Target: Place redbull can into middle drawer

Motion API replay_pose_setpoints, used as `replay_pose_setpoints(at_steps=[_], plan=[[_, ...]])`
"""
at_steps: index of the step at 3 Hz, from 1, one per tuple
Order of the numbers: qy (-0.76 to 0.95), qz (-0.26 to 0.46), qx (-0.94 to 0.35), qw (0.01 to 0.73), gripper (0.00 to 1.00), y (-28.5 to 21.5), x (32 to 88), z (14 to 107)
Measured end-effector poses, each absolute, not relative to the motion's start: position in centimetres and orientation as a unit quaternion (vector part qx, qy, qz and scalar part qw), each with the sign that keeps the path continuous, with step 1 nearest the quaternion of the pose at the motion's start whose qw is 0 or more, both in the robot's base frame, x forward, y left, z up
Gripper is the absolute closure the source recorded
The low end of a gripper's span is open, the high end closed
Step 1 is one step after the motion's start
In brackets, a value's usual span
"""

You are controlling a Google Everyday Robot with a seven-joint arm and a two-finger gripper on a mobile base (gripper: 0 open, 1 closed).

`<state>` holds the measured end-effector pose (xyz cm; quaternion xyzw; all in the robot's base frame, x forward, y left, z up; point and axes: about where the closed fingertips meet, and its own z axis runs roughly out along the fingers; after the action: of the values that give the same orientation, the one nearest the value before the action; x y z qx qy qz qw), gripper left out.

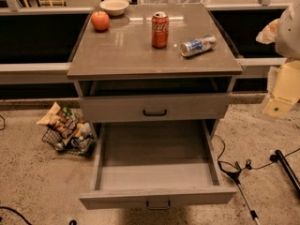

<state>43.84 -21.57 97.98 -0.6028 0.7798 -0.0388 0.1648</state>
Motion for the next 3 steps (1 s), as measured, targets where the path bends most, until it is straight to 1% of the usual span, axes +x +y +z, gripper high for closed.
replay_pose_setpoints(at_steps=[1, 2, 3], plan=[[0.774, -0.042, -0.608, 0.173, 0.0, -21.5, 44.8, 98.1], [0.755, -0.03, -0.62, 0.21, 0.0, -22.0, 49.4, 98.1], [0.731, -0.008, -0.631, 0.258, 0.0, -22.8, 56.5, 98.2]])
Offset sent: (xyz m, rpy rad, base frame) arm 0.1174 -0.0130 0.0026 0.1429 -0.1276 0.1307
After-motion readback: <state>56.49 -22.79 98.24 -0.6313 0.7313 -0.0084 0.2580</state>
